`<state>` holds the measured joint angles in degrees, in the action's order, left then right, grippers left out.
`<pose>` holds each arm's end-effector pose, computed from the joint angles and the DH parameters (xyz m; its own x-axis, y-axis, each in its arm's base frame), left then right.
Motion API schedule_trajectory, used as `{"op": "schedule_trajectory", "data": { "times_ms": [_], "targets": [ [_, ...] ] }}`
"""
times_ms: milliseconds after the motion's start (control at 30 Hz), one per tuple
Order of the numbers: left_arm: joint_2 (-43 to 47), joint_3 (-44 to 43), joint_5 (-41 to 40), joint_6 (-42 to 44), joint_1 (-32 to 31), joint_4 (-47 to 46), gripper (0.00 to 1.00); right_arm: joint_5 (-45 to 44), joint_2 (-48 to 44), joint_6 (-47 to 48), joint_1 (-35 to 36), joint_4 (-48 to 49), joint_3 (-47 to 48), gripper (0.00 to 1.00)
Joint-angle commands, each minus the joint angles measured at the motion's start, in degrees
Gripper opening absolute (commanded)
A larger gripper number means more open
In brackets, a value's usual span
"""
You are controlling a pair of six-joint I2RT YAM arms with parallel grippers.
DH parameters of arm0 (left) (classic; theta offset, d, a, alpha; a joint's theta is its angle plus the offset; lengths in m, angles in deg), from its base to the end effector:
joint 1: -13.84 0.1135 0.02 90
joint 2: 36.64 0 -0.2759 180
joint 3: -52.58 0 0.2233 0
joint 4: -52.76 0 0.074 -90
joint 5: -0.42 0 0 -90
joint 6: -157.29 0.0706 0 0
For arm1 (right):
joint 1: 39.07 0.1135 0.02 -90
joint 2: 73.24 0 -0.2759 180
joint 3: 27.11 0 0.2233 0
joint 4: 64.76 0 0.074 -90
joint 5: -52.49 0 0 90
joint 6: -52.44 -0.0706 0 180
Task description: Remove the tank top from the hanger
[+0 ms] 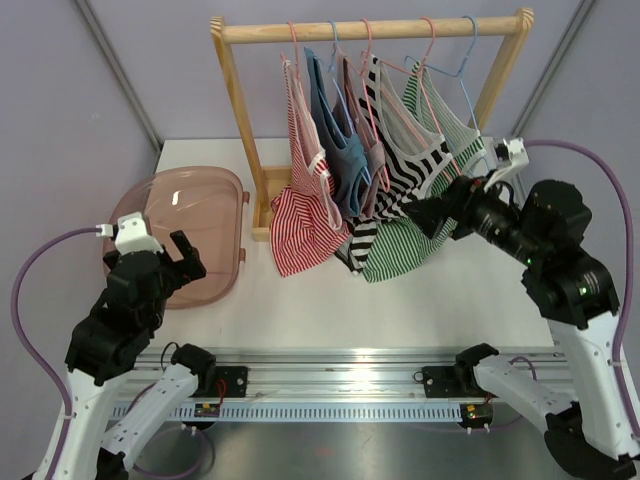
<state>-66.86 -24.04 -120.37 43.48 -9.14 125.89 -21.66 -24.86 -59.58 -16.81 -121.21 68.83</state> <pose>0.0655 0.0115 0.3535 -0.3443 -0.2307 -0.9101 -0.2454 0.9578 -0.1499 0.1108 0.0662 0.4626 -0.3628 0.2412 -0.9001 -0.5157 0.7525 0.4096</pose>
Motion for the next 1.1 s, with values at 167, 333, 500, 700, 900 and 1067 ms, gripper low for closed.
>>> {"op": "schedule_trajectory", "data": {
  "times_ms": [167, 333, 500, 700, 900, 1067],
  "targets": [
    [-0.37, -1.1, 3.89, 0.52, -0.22, -3.75, 0.99, 12.62, 18.13, -5.58, 1.64, 4.39, 18.68, 0.74],
    [-1.42, -1.02, 4.77, 0.61, -0.22, -4.45, 0.99, -3.09, 32.09, 0.74, 14.19, -3.33, 36.16, 0.71],
    [-1.77, -0.84, 5.03, 0.7, -0.22, -4.8, 0.99, -22.32, 45.64, 7.5, 20.71, -10.63, 56.17, 0.69],
    [-1.25, -0.75, 6.0, 0.87, -0.22, -4.63, 0.99, -32.46, 58.93, 13.32, 22.12, -13.55, 67.3, 0.67],
    [-0.81, 0.39, 6.18, 1.4, -0.22, -4.98, 0.99, -33.7, 65.69, 15.6, 22.12, -12.49, 70.98, 0.56],
    [-0.72, 1.44, 6.62, 1.49, -0.22, -5.15, 0.99, -34.05, 67.37, 16.92, 22.12, -10.91, 71.43, 0.35]
  ]
}}
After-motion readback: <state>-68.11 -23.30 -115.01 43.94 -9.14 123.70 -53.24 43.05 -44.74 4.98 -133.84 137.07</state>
